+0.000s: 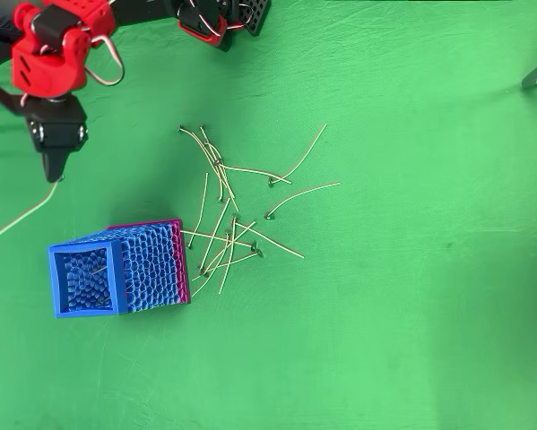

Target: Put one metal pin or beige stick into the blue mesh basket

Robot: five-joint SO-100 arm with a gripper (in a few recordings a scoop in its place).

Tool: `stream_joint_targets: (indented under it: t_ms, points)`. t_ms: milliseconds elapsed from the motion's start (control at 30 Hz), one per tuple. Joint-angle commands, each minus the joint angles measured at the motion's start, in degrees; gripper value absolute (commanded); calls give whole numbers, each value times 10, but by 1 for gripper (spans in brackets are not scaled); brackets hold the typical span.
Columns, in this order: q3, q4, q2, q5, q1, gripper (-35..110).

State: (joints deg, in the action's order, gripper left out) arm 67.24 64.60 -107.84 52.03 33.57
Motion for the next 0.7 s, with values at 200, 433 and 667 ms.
stream_joint_targets:
  t_ms: [200, 433, 667]
  points:
    - [-138, -15, 140, -18, 24, 1]
    - [-216, -34, 261, -25, 13, 1]
    - [-288, -69, 337, -52, -13, 1]
